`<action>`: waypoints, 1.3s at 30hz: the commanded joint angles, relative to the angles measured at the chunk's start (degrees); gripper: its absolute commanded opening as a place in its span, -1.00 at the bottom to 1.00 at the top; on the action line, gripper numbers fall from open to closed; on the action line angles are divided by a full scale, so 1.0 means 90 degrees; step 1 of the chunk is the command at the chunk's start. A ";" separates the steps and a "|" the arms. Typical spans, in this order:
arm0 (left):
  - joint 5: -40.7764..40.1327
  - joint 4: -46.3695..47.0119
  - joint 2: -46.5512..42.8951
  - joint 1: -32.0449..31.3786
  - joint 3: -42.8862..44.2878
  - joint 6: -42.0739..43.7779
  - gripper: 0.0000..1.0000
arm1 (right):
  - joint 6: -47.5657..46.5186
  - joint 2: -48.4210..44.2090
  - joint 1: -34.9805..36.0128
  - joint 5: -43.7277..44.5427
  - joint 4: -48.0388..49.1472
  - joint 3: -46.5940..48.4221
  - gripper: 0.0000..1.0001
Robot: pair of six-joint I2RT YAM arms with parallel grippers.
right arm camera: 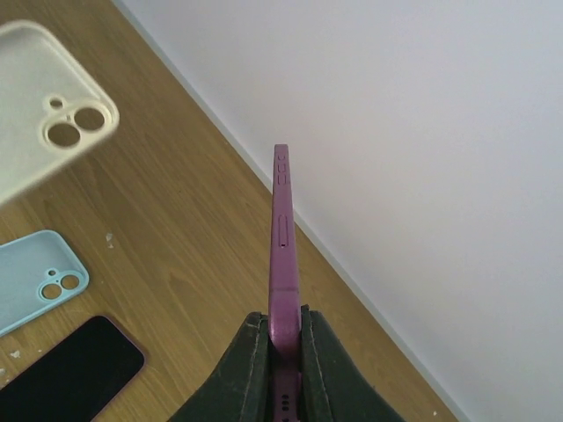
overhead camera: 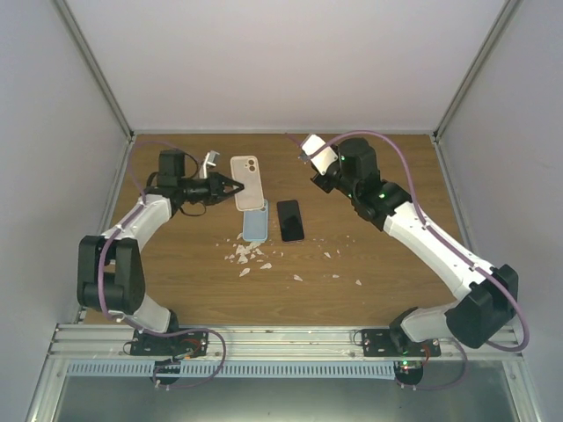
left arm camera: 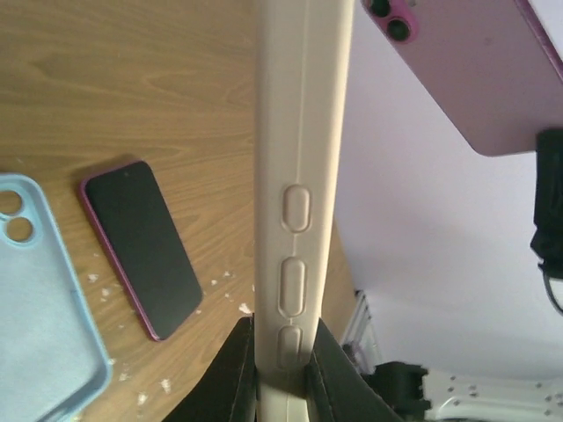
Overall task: Take the phone out of the phone case
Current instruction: Place the phone case at the center of the board.
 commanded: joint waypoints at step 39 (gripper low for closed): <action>-0.0827 -0.4123 0.2682 0.1309 0.1419 0.4484 -1.00 | 0.0229 0.0088 -0.0254 -0.0230 0.0286 0.0051 -0.99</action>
